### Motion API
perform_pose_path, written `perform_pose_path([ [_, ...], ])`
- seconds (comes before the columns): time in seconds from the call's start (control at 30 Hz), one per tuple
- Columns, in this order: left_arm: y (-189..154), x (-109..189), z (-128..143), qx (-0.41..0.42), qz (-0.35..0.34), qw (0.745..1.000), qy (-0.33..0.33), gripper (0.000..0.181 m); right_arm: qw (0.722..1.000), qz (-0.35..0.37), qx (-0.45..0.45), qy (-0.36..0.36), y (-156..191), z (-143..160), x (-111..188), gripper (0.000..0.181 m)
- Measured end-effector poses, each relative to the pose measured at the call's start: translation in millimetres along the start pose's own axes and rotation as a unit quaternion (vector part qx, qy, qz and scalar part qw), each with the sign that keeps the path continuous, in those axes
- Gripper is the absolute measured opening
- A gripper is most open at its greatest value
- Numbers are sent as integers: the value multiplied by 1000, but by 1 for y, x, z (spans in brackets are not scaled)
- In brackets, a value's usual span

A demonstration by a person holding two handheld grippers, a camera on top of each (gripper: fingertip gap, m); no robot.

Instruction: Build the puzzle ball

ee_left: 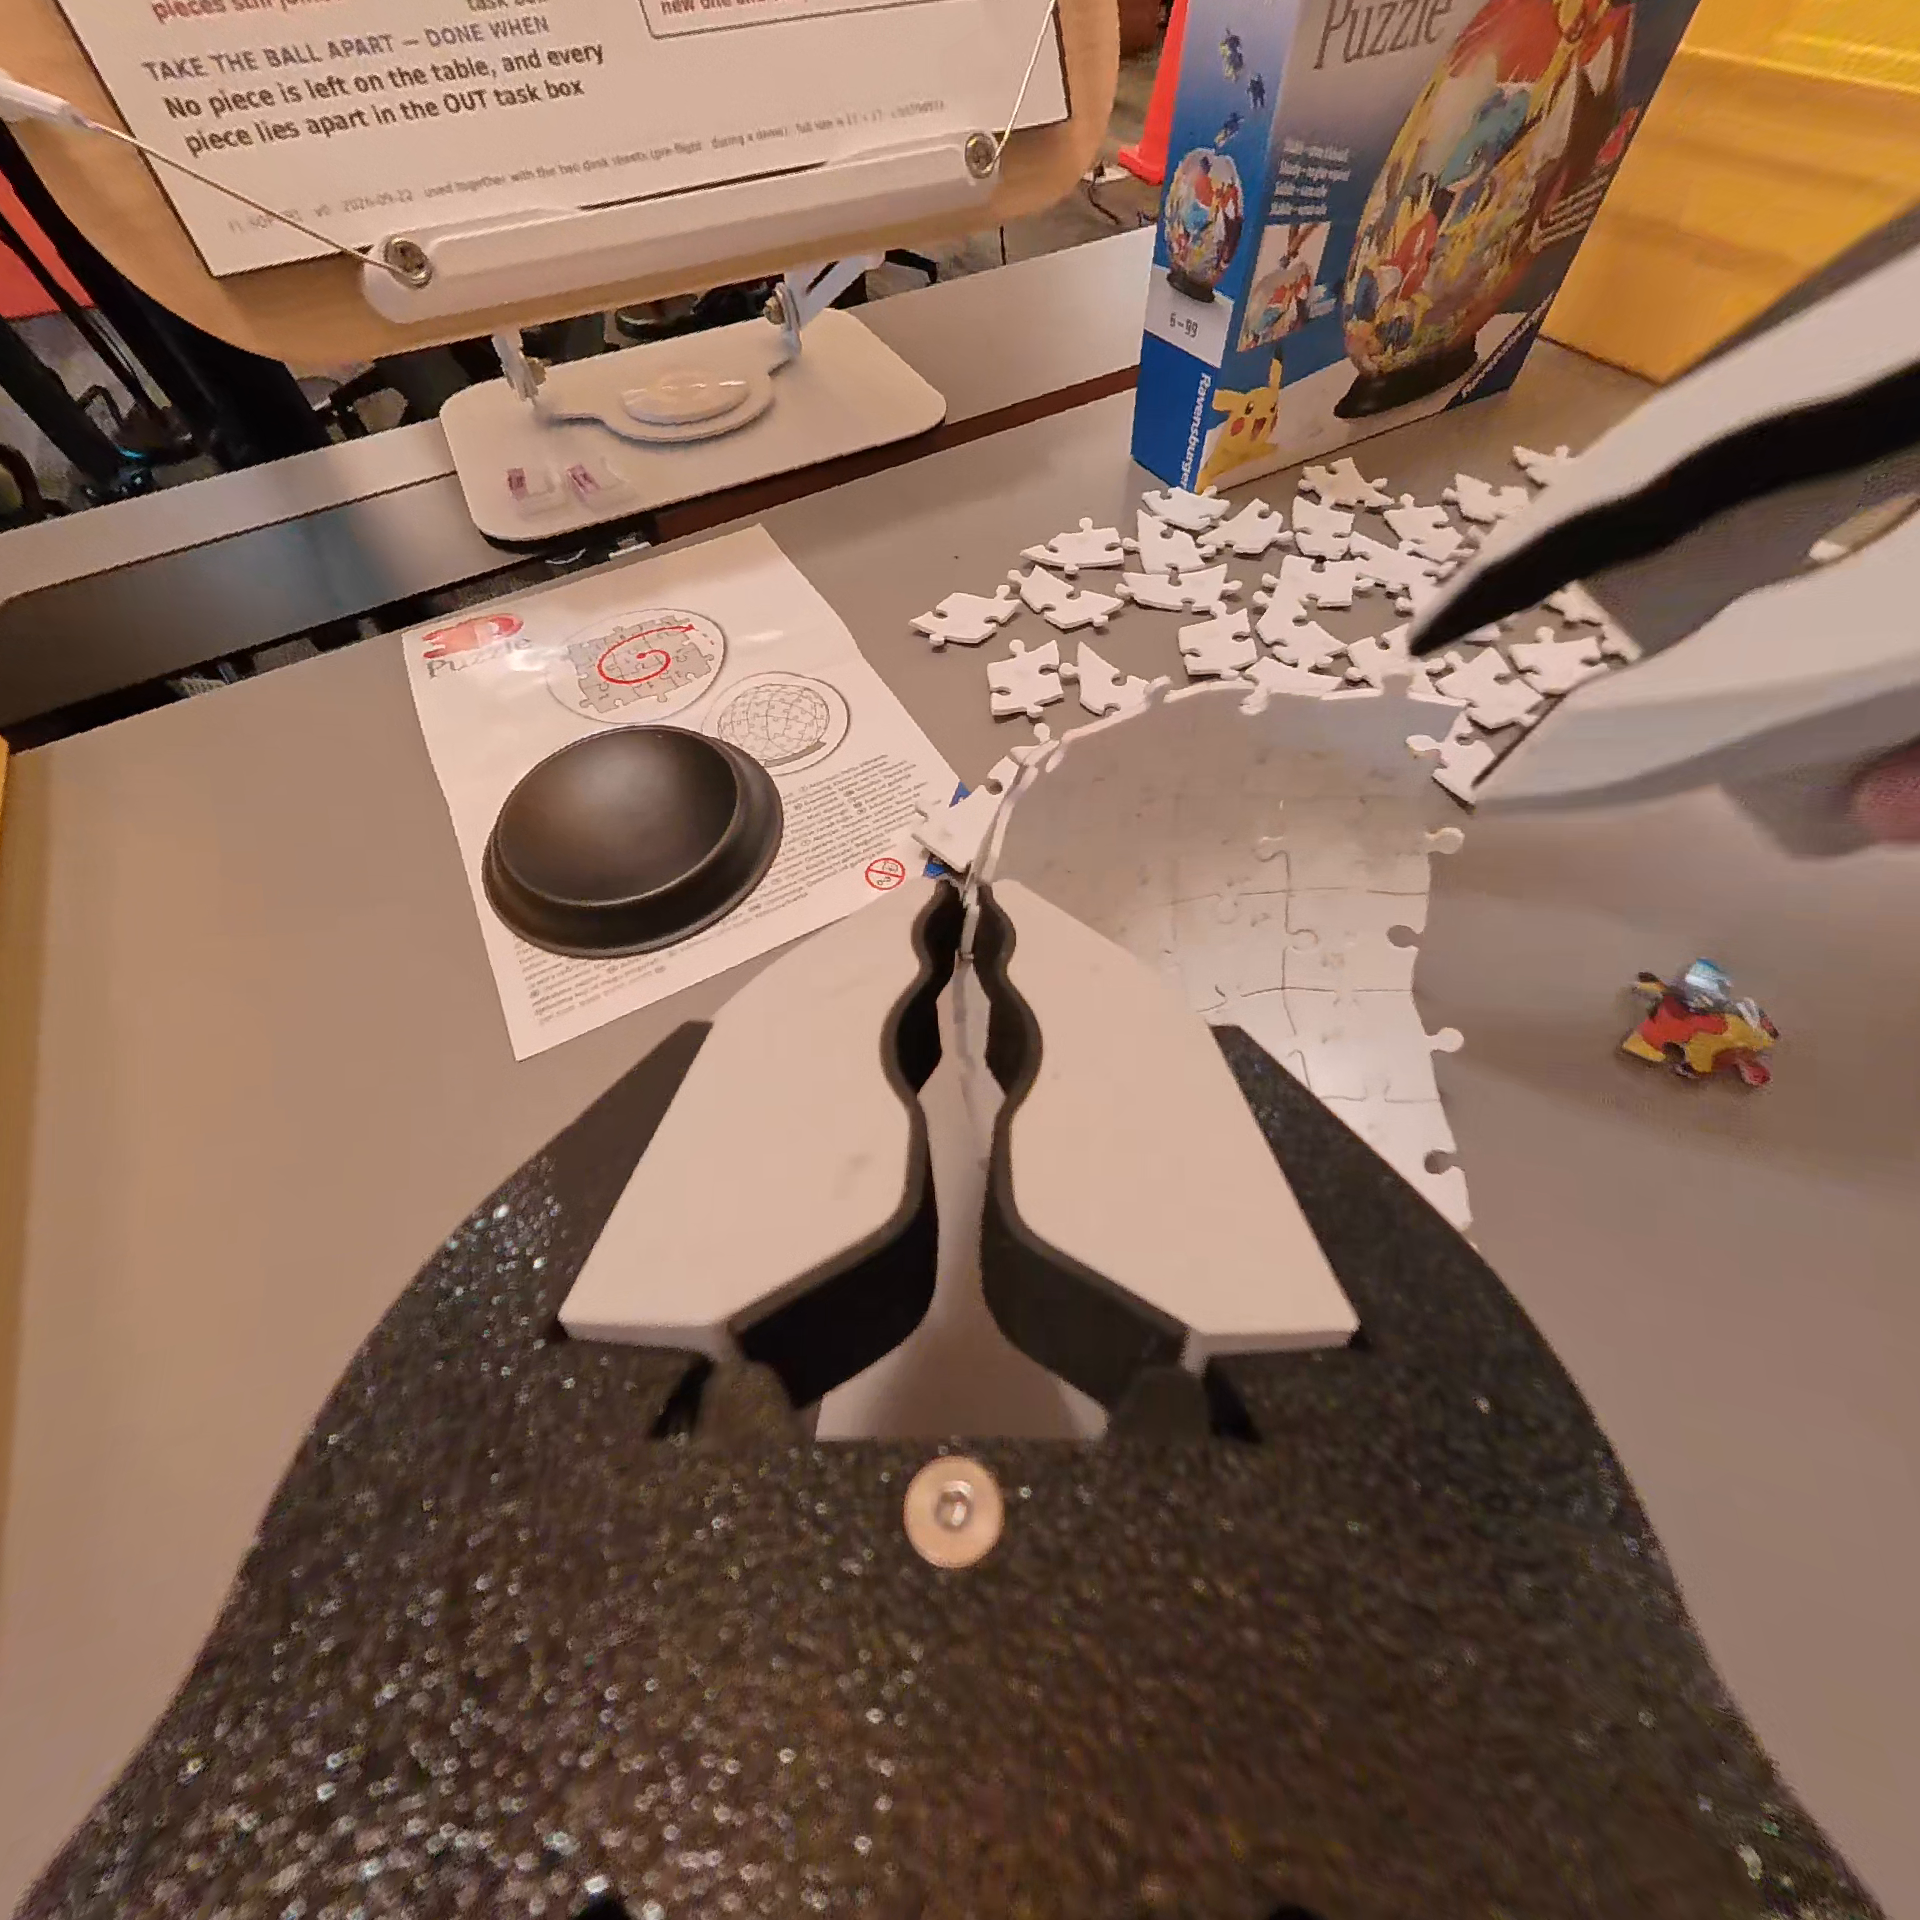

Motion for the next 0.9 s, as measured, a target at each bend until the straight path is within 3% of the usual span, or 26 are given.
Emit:
perform_pose_path([
  [0.2, 1, 1, 1, 16, -6, 1000, -5, 3, 998, 34, -4, -58, 15, 8, -20, 20],
  [0.43, 2, 3, 2, 19, -20, 999, -16, 3, 990, 89, -2, -106, 13, 6, -26, 5],
  [0.7, 0, 4, 3, 17, -20, 999, -25, 5, 973, 165, 67, -144, 15, 5, -28, 3],
  [0.9, 2, 9, 5, 36, -9, 999, -24, 32, 959, 206, 114, -159, 21, 6, -25, 3],
])
Point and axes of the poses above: each gripper's, where its closed fingertips meet, x back along the fingers, z out of its underside, y = z × x across the jaws, the point moved 7 cm from there along x, back along the fingers, and after that the axes turned 1 degree about -z, right-handed, at the moved point
